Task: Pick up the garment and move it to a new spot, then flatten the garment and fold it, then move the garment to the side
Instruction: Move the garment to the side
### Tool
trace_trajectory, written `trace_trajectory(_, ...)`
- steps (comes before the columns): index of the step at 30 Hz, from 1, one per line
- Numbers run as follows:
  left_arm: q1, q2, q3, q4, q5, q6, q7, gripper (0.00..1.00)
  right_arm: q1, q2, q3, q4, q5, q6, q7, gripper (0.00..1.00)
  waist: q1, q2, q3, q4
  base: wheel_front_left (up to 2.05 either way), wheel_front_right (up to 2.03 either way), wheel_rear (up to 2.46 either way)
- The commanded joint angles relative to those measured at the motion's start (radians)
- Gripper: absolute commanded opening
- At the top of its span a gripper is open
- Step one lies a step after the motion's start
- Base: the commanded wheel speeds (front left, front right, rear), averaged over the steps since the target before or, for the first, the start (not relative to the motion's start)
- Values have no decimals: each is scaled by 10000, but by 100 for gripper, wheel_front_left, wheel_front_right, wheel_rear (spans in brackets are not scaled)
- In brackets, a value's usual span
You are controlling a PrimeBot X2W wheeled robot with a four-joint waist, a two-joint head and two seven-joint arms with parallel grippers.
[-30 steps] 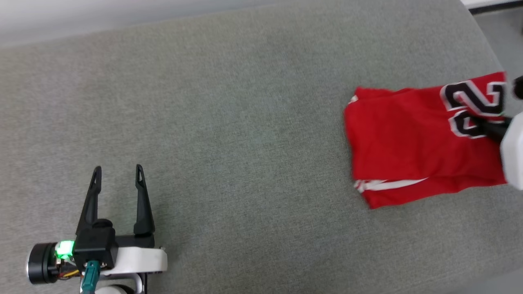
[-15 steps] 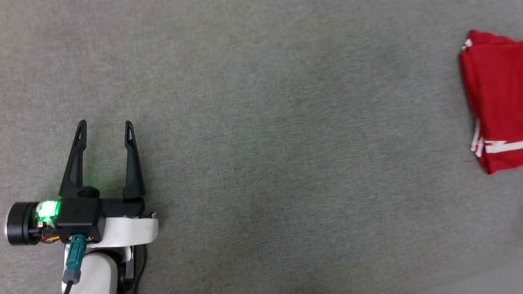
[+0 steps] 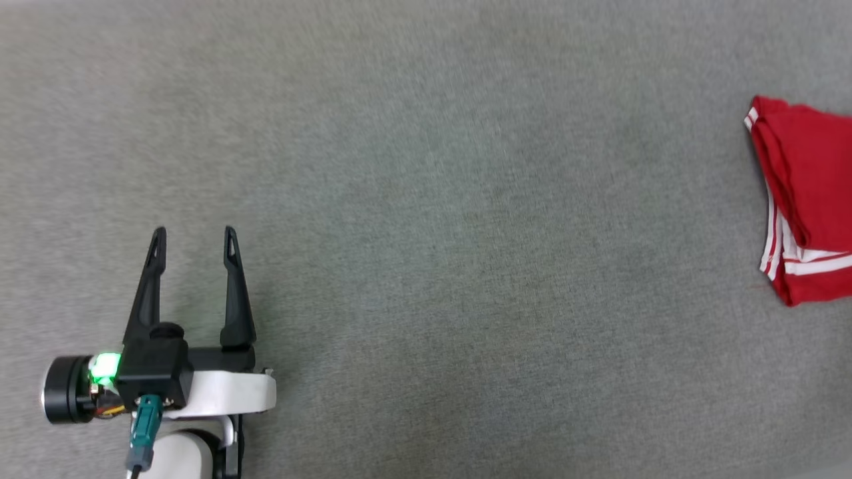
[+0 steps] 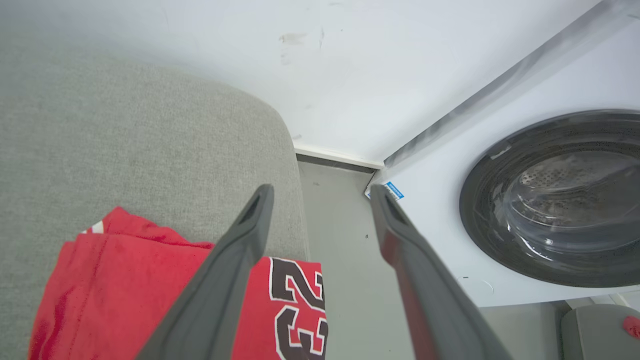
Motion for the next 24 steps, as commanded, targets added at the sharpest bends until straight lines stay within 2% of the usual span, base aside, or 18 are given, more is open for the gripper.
trace_trajectory(1, 158, -46, 17, 26, -65, 47, -21, 100, -40, 250, -114, -173, -213, -16, -344, 100, 0, 0, -507, 214, 0, 0, 0)
trace_trajectory(6, 603, -209, 58, 112, -156, 96, -21, 100, 422, 1225, -886, -1207, -1046, -17, -2329, 100, 0, 0, -1267, 515, 0, 0, 0)
trace_trajectory(9, 862, -307, 70, 160, -198, 90, -21, 100, 785, 1971, -1094, -1911, -1320, -14, -3086, 100, 0, 0, -1625, 725, 0, 0, 0)
trace_trajectory(19, 1473, -560, 114, 331, -269, 102, -21, 100, 3144, 4204, -1145, -4806, -919, -16, -3446, 100, 0, 0, -2471, 1274, 0, 0, 0)
trace_trajectory(24, 1659, -648, 87, 432, -252, 34, -21, 100, 4642, 4759, -1190, -5435, -495, -14, -3450, 100, 0, 0, -2783, 1424, 0, 0, 0)
